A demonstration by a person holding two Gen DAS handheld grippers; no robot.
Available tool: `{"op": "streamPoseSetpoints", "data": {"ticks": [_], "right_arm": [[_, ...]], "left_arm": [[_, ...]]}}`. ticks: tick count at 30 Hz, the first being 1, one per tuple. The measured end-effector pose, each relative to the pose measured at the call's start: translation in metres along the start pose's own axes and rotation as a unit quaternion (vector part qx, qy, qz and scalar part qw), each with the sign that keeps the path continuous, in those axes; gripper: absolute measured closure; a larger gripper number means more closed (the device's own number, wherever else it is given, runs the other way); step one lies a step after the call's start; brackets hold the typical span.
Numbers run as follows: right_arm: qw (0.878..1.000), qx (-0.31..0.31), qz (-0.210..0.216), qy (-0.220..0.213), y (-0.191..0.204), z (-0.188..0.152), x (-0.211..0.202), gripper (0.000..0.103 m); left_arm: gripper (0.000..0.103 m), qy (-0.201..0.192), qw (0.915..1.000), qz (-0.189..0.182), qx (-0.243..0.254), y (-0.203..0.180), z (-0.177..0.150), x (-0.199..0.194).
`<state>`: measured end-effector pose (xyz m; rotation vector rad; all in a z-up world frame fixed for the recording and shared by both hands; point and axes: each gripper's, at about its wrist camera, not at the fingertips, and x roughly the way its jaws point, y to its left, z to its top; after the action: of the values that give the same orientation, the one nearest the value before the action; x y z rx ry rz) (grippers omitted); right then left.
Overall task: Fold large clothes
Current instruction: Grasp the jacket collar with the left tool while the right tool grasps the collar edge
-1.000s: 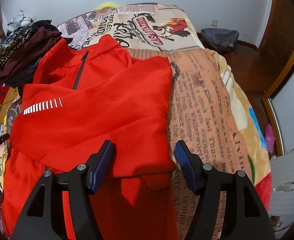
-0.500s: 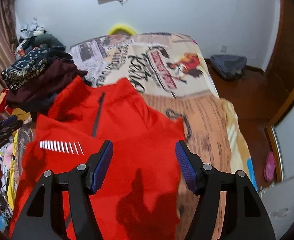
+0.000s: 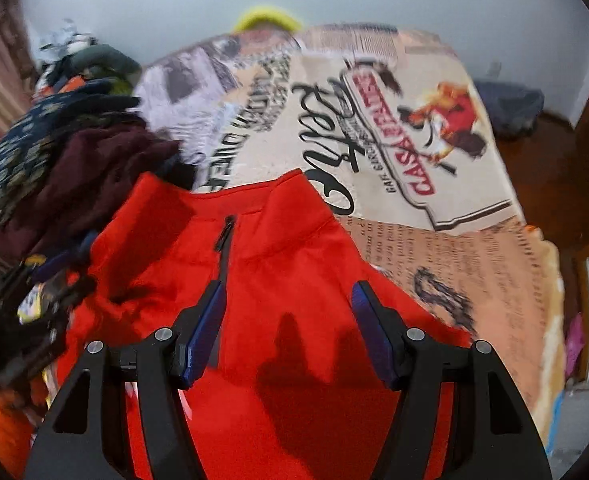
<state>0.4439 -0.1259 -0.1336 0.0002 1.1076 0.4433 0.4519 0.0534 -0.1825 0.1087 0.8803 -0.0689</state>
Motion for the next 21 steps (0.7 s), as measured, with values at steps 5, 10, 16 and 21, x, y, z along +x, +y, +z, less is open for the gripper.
{"op": "streamPoseSetpoints", "data": {"ticks": [5, 10, 16, 21], "right_arm": [[1.000, 0.011, -0.012, 0.027, 0.001, 0.028, 0.054, 0.042], [0.998, 0.036, -0.029, 0.048, -0.009, 0.041, 0.100, 0.042], [0.997, 0.070, 0.001, 0.029, -0.016, 0.038, 0.103, 0.076], [0.999, 0.040, -0.004, 0.003, 0.001, 0.032, 0.066, 0.091]], "left_arm": [[0.052, -0.001, 0.9999, -0.013, 0.003, 0.000, 0.006, 0.019], [0.052, -0.019, 0.9995, -0.002, 0.023, -0.006, 0.001, 0.024], [0.075, -0.035, 0.9959, 0.062, 0.055, -0.016, -0.010, 0.026], [0.101, -0.008, 0.9994, 0.018, 0.028, 0.000, -0.007, 0.020]]}}
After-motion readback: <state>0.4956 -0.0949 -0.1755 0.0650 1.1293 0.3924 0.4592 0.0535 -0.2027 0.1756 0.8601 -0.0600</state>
